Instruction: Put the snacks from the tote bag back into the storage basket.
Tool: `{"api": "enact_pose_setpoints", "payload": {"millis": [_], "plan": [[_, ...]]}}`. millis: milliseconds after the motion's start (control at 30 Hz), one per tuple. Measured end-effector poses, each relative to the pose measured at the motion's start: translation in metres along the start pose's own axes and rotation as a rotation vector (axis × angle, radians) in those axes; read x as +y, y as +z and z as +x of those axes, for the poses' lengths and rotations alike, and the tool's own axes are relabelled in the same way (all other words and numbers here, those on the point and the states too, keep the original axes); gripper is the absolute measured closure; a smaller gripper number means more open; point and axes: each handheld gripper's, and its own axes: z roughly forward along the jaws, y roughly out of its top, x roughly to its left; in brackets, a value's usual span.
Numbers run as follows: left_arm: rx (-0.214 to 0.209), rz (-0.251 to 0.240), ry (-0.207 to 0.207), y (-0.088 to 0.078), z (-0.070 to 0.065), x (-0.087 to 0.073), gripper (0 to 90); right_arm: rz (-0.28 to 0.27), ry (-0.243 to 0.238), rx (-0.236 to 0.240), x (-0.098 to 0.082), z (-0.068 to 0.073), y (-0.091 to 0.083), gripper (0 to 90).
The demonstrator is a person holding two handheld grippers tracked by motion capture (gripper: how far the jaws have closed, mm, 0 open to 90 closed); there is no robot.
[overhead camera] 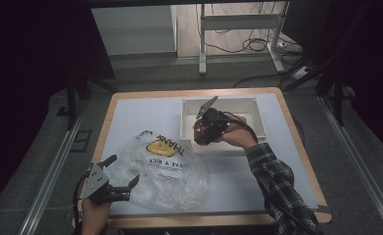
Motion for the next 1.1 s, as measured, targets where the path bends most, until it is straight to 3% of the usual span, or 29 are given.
{"api": "enact_pose_setpoints", "payload": {"millis": [633,1100], "plan": [[0.001,0.0,0.002,0.0,0.0,0.0,0.4,0.01,-0.004,0.001,0.009,-0.02,0.019,25.7],[0.002,-0.002,0.002,0.0,0.0,0.0,0.5,0.014,-0.026,0.013,0.012,-0.028,0.036,25.7]]}}
